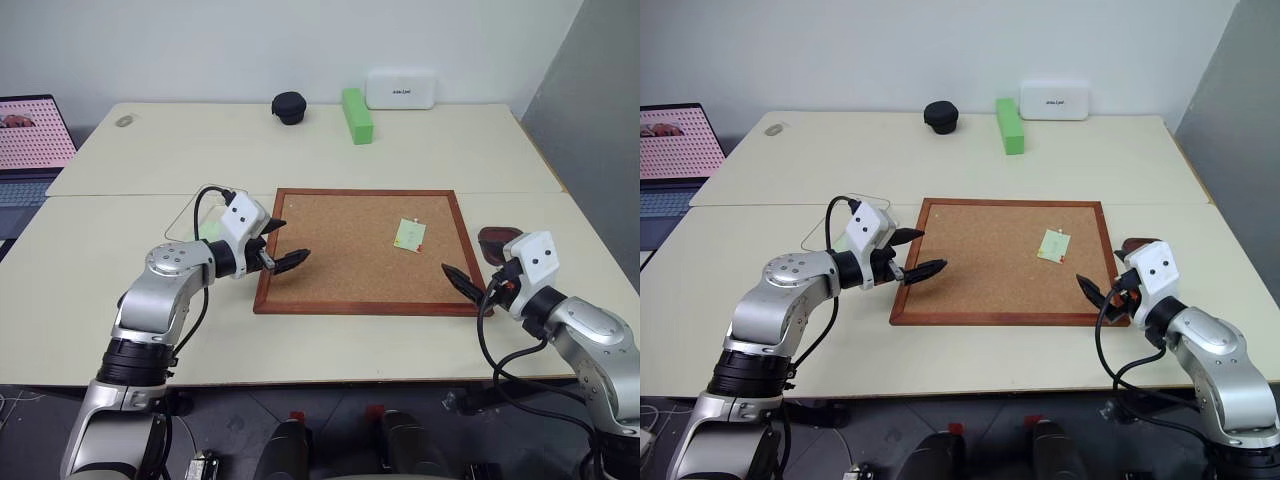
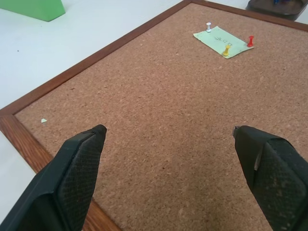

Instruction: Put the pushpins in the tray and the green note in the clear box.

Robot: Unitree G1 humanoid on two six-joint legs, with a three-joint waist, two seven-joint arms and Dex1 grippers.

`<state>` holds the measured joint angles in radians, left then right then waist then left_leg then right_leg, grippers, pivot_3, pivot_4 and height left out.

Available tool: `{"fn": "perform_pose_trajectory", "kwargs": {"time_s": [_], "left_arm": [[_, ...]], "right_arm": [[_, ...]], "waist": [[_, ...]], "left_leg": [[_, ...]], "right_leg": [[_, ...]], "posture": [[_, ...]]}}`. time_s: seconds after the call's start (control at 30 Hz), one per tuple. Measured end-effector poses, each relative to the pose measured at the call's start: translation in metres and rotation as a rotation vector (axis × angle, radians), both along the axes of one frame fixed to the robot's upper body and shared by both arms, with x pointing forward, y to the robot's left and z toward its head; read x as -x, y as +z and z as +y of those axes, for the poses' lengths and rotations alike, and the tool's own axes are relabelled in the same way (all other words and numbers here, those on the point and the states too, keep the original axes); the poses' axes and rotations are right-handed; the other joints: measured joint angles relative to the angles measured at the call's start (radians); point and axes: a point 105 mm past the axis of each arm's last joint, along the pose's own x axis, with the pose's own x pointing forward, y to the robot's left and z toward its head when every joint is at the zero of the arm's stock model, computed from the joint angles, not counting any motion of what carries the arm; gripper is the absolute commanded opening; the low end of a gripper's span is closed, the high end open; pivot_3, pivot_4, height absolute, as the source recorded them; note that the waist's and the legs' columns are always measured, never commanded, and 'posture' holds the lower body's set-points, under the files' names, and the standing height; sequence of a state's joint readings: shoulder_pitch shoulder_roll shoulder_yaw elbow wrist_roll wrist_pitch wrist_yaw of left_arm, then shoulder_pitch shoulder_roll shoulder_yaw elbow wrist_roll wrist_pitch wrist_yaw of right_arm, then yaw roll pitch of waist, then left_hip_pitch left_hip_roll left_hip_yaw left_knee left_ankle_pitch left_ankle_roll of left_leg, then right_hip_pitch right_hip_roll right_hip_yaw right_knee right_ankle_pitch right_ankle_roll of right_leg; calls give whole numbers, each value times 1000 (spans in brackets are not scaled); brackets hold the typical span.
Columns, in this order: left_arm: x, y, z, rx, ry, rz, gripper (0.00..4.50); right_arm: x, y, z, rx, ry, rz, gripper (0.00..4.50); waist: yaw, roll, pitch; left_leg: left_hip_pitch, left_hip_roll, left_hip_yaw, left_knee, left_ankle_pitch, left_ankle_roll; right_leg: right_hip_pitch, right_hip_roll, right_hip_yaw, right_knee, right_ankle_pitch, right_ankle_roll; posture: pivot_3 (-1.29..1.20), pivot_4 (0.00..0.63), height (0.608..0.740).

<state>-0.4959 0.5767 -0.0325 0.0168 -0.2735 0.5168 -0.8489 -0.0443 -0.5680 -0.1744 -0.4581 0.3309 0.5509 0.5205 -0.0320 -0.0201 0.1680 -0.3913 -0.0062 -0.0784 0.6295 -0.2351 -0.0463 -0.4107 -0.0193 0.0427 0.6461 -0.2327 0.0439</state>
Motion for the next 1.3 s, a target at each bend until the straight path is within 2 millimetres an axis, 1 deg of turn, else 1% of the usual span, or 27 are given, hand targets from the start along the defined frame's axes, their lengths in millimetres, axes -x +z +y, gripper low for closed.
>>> {"fn": "perform_pose_trajectory", "kwargs": {"time_s": [0.13, 0.2, 0.27, 0.3, 0.33, 0.37, 0.4, 0.53, 0.6, 0.73, 0.77, 0.8, 0.97, 1.03, 1.13, 1.23, 1.3], "left_arm": [[-2, 2, -7, 36, -14, -1, 3819], [-3, 3, -15, 72, -21, 0, 3390], [-4, 0, -23, 102, -29, 7, 2986], [-4, -3, -30, 113, -37, 7, 2786], [-4, -7, -40, 127, -56, 14, 2582], [-4, -8, -42, 130, -62, 16, 2413], [-3, -13, -53, 137, -81, 24, 2229], [-5, -19, -68, 149, -103, 34, 1461], [-8, -19, -72, 149, -106, 28, 1080], [-12, -22, -85, 147, -128, 26, 282], [-13, -24, -89, 151, -132, 30, 150], [-14, -25, -91, 151, -133, 32, 53], [-20, -31, -96, 150, -122, 40, 53], [-20, -37, -101, 142, -123, 51, 53], [-19, -48, -106, 125, -130, 75, 53], [-20, -62, -103, 90, -113, 111, 53], [-20, -63, -104, 82, -117, 108, 53]], "right_arm": [[-3, 0, 0, -10, -10, -1, 4500], [-6, 0, 2, -37, -17, -8, 4500], [-11, -1, 7, -62, -16, -10, 4500], [-15, -3, 9, -75, -25, -9, 4500], [-22, -6, 11, -100, -54, -6, 4500], [-24, -6, 11, -107, -63, -8, 4500], [-32, -4, 9, -121, -98, -18, 4500], [-47, 2, 7, -122, -152, -40, 4500], [-53, 0, 9, -107, -158, -32, 4500], [-70, -6, 25, -107, -144, 0, 4500], [-74, -5, 30, -110, -135, 2, 4500], [-79, -5, 34, -104, -128, 1, 4500], [-94, -11, 38, -81, -141, 7, 4500], [-103, -15, 39, -73, -152, 14, 4500], [-110, -19, 41, -67, -155, 19, 4500], [-121, -25, 45, -57, -157, 43, 4500], [-127, -25, 46, -56, -160, 49, 4500]], "waist": [[0, 0, 0], [0, 0, 0], [-1, 0, 0], [0, 0, 0], [0, 0, 0], [0, 0, 0], [0, 0, 0], [0, 0, 0], [-1, 0, 0], [-2, 0, 0], [-2, 0, 0], [-2, 0, 0], [0, 0, 0], [-1, 0, 0], [-1, 0, 0], [-7, 0, 0], [-6, 0, 0]], "left_leg": [[0, 0, 0, 0, 0, 0], [0, 0, 0, 0, 0, 0], [0, 0, 0, 0, 0, 0], [0, 0, 0, 0, 0, 0], [0, 0, 0, 0, 0, 0], [0, 0, 0, 0, 0, 0], [0, -1, 0, 0, 0, 0], [0, 0, 0, 0, 0, 0], [0, 0, 0, 0, 0, 0], [0, 0, 1, 0, 0, 0], [0, -1, 0, 0, 0, 0], [0, 0, 0, 0, 0, 0], [0, -1, 0, 0, 0, 0], [0, -1, 0, 0, 0, 0], [0, -1, 0, 0, 0, 0], [1, -1, 1, 0, 0, 0], [1, -1, 0, 0, 0, 0]], "right_leg": [[0, 0, 0, 0, 0, 0], [0, 0, 0, 0, 0, 0], [0, 0, 0, 0, 0, 0], [0, 0, 0, 1, 0, 0], [0, 0, 0, 1, 0, -1], [0, 0, 0, 1, 1, -1], [0, 0, 1, 1, 3, -4], [0, 0, 0, 1, 3, -4], [0, 0, 0, 1, 3, -4], [0, 0, 1, 1, 3, -5], [0, 0, 0, 1, 3, -5], [0, 0, 0, 1, 3, -5], [0, 0, 0, 1, 3, -5], [0, 0, 0, 1, 3, -5], [0, 0, 0, 2, 3, -5], [0, 0, 1, 2, 3, -5], [0, 0, 0, 2, 3, -5]], "posture": [[0, 150, 740], [0, 150, 740], [0, 150, 740], [0, 150, 740], [0, 150, 740], [0, 150, 740], [0, 150, 740], [0, 150, 740], [0, 150, 740], [0, 150, 740], [0, 150, 740], [0, 150, 740], [0, 150, 740], [0, 150, 740], [0, 150, 740], [0, 150, 740], [0, 150, 740]]}}
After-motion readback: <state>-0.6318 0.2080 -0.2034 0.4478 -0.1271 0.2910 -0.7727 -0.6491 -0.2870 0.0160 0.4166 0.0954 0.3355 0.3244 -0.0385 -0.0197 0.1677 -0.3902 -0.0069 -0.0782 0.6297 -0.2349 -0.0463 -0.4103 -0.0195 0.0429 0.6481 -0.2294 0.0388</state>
